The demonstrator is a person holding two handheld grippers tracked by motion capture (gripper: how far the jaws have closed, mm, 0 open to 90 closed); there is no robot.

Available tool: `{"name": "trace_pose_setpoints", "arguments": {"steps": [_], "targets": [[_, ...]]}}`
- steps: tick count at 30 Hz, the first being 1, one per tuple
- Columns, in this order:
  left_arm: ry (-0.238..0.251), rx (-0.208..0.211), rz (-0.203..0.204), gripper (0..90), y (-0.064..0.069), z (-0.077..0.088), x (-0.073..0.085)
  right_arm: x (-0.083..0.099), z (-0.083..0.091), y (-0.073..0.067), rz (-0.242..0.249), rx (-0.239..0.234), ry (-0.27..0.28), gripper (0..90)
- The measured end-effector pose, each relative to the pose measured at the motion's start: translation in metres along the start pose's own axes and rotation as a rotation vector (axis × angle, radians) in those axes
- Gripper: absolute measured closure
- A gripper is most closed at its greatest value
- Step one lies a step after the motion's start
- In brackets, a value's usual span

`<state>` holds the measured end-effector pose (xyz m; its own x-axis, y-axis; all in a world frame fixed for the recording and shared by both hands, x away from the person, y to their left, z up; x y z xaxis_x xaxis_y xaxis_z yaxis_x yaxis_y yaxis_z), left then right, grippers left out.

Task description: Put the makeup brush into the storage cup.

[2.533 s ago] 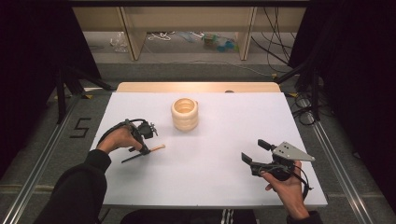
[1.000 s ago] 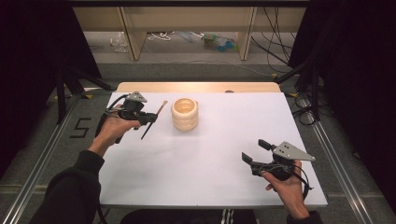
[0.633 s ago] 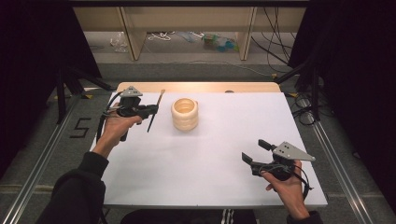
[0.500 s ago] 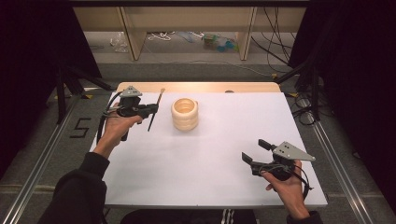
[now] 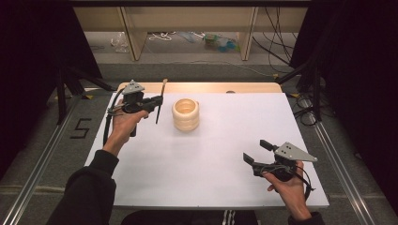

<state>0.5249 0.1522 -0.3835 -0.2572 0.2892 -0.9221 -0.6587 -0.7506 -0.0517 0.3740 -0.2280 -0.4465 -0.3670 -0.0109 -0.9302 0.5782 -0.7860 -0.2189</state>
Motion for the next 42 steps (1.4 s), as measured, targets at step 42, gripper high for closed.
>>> {"name": "trace_pose_setpoints", "arguments": {"steps": [42], "targets": [[0.121, -0.038, 0.003, 83.5, 0.011, -0.036, -0.034, -0.001, 0.0, -0.002, -0.008, -0.008, 0.012, 16.5]]}}
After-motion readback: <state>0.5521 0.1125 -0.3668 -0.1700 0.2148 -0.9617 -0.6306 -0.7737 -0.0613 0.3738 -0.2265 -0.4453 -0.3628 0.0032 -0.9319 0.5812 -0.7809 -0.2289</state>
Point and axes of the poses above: each handheld gripper's, and its own axes: z roughly backward along the jaws, x roughly out of its underside, y roughly to its right, the point moved 5 cm from there along -z, roughly forward along the jaws, and after that the axes turned 9 degrees about -z, right-handed, at the moved point
